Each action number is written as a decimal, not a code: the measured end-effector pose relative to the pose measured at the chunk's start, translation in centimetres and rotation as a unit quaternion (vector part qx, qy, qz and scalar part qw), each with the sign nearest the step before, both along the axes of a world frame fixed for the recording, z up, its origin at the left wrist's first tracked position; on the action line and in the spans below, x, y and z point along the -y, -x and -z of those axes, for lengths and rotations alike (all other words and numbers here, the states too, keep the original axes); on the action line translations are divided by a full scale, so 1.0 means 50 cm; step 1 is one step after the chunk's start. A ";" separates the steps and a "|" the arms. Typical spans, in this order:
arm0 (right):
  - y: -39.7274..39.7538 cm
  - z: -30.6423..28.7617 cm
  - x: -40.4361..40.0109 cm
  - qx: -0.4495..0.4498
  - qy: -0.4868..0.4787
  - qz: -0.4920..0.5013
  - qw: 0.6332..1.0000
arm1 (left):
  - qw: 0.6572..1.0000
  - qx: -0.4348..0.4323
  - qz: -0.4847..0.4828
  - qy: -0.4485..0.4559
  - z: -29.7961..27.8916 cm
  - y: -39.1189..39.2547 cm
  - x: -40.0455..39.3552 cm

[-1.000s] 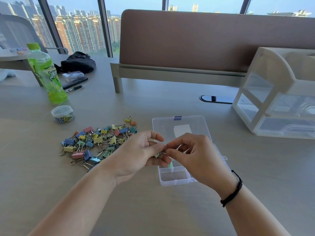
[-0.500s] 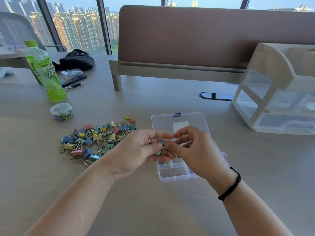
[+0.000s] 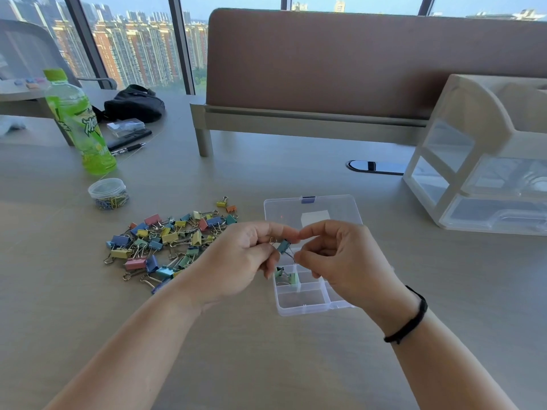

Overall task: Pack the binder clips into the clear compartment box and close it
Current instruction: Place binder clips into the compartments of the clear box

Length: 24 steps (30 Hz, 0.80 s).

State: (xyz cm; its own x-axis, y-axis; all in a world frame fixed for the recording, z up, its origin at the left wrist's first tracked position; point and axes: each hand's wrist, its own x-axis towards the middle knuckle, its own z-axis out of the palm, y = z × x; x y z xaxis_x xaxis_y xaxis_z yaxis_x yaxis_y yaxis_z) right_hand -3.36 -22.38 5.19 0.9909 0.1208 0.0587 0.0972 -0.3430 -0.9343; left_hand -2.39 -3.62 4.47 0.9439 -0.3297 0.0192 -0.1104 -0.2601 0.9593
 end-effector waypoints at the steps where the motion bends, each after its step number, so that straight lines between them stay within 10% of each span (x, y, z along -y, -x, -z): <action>1: 0.001 -0.001 0.000 0.001 -0.003 -0.002 1.000 | 1.000 0.013 -0.011 -0.016 0.001 -0.002 -0.001; 9: 0.003 0.002 -0.001 0.033 0.022 -0.016 0.999 | 0.985 0.115 -0.020 -0.131 0.007 -0.007 -0.011; 24: 0.002 0.018 -0.023 0.109 0.400 -0.032 0.909 | 0.970 0.128 -0.066 -0.193 0.015 -0.018 -0.027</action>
State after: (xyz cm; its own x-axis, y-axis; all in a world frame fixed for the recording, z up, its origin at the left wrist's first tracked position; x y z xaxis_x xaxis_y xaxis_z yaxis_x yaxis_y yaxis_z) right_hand -3.44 -21.23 4.31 0.9554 0.2691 0.1214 0.2948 -0.8913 -0.3445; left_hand -1.48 -2.29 3.74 0.9590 -0.2348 0.1586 -0.2737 -0.6229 0.7328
